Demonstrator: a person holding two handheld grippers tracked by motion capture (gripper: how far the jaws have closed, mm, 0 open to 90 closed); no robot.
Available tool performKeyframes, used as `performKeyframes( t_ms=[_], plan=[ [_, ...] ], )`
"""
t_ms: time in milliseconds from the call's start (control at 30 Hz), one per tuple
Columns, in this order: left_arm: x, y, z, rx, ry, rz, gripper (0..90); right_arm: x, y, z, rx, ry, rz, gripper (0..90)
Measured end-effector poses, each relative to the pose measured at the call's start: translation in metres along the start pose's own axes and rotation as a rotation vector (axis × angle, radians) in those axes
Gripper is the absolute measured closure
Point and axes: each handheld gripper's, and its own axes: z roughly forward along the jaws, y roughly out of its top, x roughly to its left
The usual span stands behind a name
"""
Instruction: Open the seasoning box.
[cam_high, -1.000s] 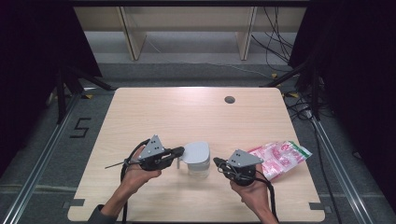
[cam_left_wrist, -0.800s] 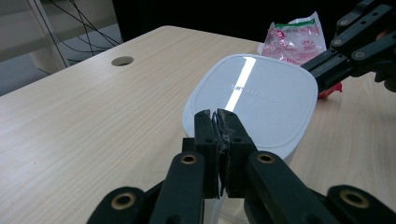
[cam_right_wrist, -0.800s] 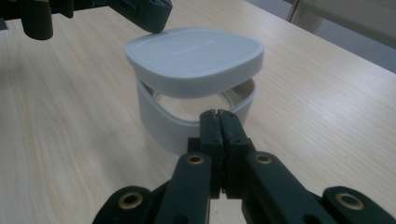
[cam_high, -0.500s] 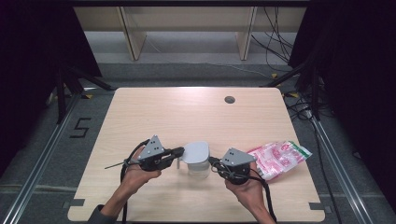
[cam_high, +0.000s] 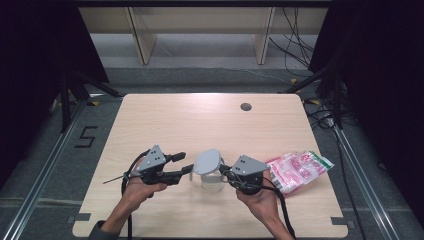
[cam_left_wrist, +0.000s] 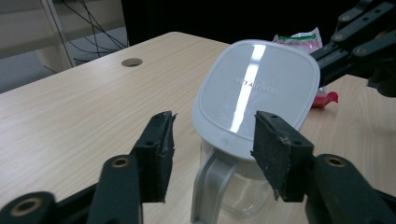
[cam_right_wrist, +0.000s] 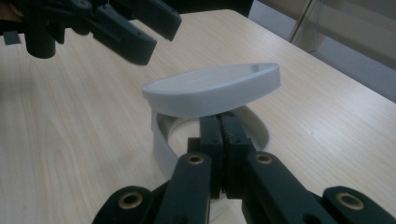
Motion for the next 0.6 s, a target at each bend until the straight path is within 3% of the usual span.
performKeyframes(
  t_ms=[167, 267, 433, 533, 600],
  plan=[
    [-0.003, -0.012, -0.003, 0.042, 0.009, 0.018, 35.8, 0.003, 0.008, 0.004, -0.013, 0.002, -0.008, 90.0],
    [-0.005, -0.018, -0.005, 0.049, 0.039, -0.007, 34.4, 0.005, 0.013, 0.008, -0.026, 0.015, -0.027, 90.0],
    [-0.007, -0.027, -0.006, 0.071, 0.062, -0.003, 31.7, 0.014, 0.022, 0.016, -0.032, 0.024, -0.031, 90.0],
    [-0.008, -0.030, -0.005, 0.071, 0.054, -0.014, 31.2, 0.017, 0.024, 0.018, -0.030, 0.036, -0.037, 90.0],
    [-0.008, -0.031, -0.005, 0.081, 0.065, -0.007, 30.9, 0.020, 0.027, 0.020, -0.040, 0.055, -0.063, 89.9]
  ],
)
